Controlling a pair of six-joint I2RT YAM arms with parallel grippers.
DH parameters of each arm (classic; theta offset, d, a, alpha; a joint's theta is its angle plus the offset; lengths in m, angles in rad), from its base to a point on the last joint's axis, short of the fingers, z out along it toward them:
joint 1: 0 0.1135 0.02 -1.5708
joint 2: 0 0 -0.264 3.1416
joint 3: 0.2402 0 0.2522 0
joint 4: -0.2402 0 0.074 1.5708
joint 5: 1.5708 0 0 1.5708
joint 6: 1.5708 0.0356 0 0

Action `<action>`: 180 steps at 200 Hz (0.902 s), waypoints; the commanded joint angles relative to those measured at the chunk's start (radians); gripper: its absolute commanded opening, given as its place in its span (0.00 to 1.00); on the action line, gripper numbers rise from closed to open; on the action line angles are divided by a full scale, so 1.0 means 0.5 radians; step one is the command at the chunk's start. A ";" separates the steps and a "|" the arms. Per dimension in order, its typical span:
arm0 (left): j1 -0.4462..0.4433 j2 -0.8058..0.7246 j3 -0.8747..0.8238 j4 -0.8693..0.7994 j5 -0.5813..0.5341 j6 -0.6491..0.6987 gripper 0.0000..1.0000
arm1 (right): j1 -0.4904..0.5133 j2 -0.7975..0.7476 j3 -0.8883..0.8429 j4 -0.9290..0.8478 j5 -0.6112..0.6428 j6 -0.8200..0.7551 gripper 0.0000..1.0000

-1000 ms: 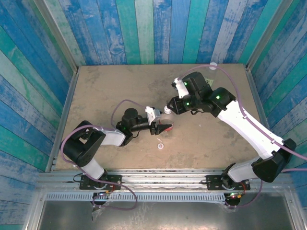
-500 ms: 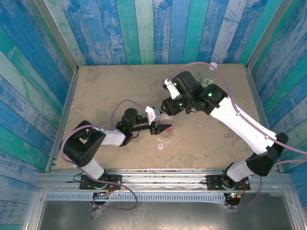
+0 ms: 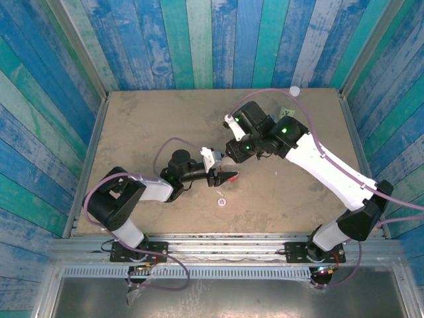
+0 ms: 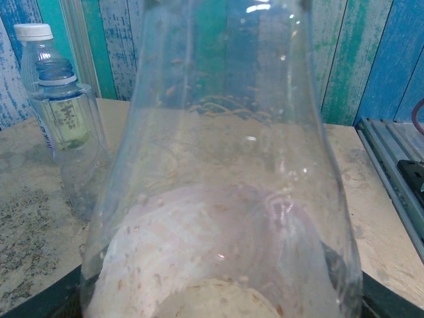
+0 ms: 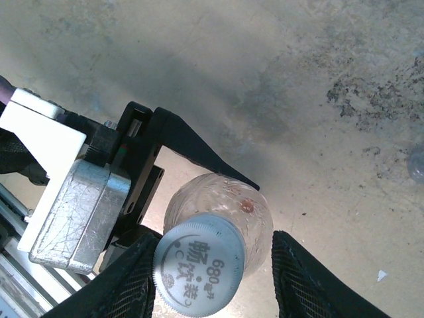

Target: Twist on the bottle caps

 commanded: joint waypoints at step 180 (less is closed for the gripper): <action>0.003 -0.048 -0.005 -0.130 -0.028 -0.001 0.66 | 0.009 -0.076 -0.019 -0.073 0.028 0.012 0.43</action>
